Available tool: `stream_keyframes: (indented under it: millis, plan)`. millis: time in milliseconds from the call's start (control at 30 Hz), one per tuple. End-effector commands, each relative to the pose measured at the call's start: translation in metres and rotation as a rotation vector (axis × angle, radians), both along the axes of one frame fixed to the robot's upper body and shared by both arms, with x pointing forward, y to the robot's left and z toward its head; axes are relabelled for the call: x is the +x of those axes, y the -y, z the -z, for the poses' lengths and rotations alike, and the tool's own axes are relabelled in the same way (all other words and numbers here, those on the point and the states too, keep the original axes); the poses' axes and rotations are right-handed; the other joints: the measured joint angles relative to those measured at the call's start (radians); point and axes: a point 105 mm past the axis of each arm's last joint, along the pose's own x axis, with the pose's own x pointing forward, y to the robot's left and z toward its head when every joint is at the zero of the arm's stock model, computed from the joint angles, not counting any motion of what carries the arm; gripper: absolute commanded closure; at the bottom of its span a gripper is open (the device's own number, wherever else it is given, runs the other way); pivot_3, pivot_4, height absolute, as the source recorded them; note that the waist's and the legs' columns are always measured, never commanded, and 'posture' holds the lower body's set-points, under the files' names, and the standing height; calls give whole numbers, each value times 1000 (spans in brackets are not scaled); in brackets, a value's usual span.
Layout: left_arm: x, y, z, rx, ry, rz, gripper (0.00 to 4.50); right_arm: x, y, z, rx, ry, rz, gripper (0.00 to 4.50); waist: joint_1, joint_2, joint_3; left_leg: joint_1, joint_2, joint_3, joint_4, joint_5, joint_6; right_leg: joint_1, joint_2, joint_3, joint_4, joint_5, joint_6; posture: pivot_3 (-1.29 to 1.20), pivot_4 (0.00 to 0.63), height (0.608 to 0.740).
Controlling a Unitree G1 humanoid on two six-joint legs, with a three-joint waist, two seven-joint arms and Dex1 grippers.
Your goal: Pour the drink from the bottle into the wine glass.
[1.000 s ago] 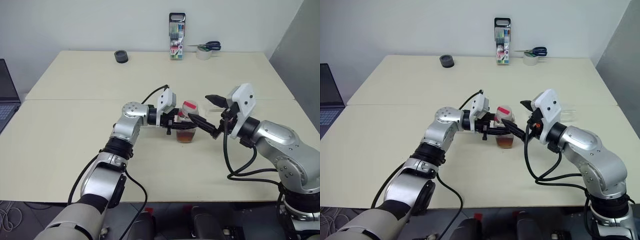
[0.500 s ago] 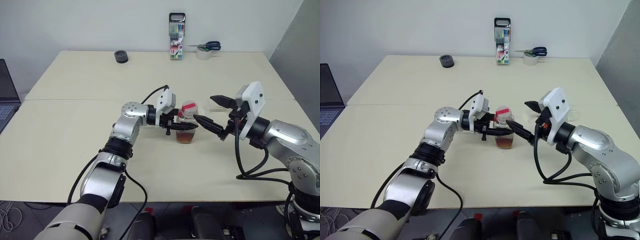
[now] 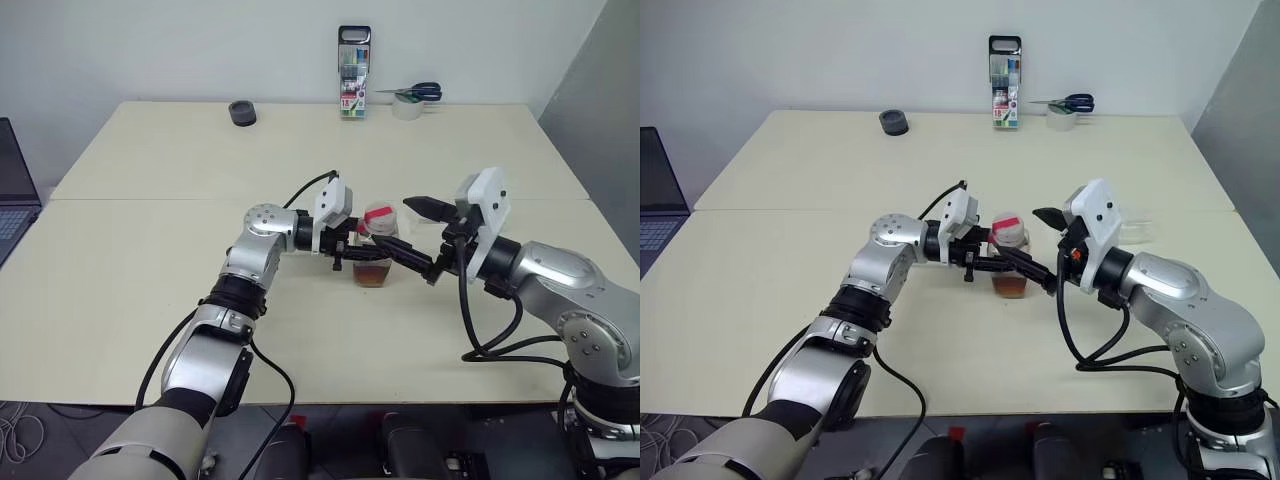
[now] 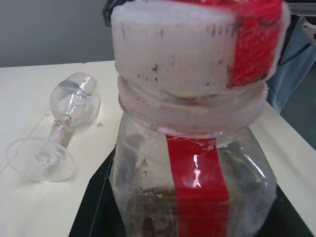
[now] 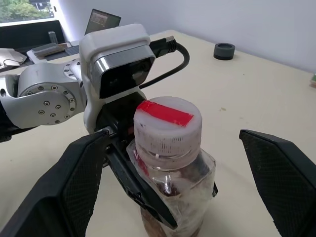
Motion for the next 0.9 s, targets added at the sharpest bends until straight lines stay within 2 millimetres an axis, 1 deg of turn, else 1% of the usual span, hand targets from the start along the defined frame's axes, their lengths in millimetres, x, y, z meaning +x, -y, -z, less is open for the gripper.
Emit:
stream_keyframes:
  millis: [33, 267, 367, 500, 533, 567, 600, 733, 900]
  plan:
    - [-3, 4, -12, -26, 60, 19, 2794, -1, -7, -10, 5, 43, -29, 0, 0, 0, 0, 0, 0, 0, 0, 0, 0, 0, 0, 0, 0, 0, 0, 0, 150, 740]
    - [-4, 4, -11, -26, 60, 17, 2794, 5, -12, -14, 13, 50, -35, 0, 0, 0, 0, 0, 0, 0, 0, 0, 0, 0, 0, 0, 0, 0, 0, 0, 150, 740]
    - [-4, 4, -10, -25, 61, 16, 2794, 7, -12, -14, 11, 53, -29, 558, 0, 0, 0, 0, 0, 0, 0, 0, 0, 0, 0, 0, 0, 0, 0, 0, 150, 740]
    - [-5, 4, -10, -26, 64, 17, 2794, 9, -11, -14, 4, 60, -23, 1888, 0, 0, 0, 0, 0, 0, 0, 0, 0, 0, 0, 0, 0, 0, 0, 0, 150, 740]
    - [-5, 4, -10, -27, 64, 15, 2794, 9, -12, -14, -3, 66, -24, 2341, -1, 0, 0, 0, 0, 0, 0, 0, 0, 0, 0, 0, 0, 0, 0, 0, 150, 740]
    - [-5, 3, -10, -28, 63, 13, 2794, 9, -12, -14, -8, 73, -27, 2599, 0, 0, 0, 0, 0, 0, 0, 0, 0, 0, 0, 0, 0, 0, 0, 0, 150, 740]
    - [-5, 3, -10, -28, 63, 12, 2794, 8, -13, -14, -13, 81, -30, 2732, -1, 0, 0, 0, 0, 0, 0, 0, 0, 0, 0, 0, 0, 0, 0, 0, 150, 740]
    - [-6, 3, -9, -31, 60, 9, 2808, 6, -15, -15, -42, 129, -36, 2768, 0, 0, 0, 0, 0, 0, 0, 0, 0, 0, 0, 0, 0, 0, 0, 0, 150, 740]
    - [-8, 3, -9, -35, 54, 8, 2808, 0, -18, -24, -48, 228, -37, 2775, 0, 0, 0, 0, 0, 0, 0, 0, 0, 0, 0, 0, 0, 0, 0, 0, 150, 740]
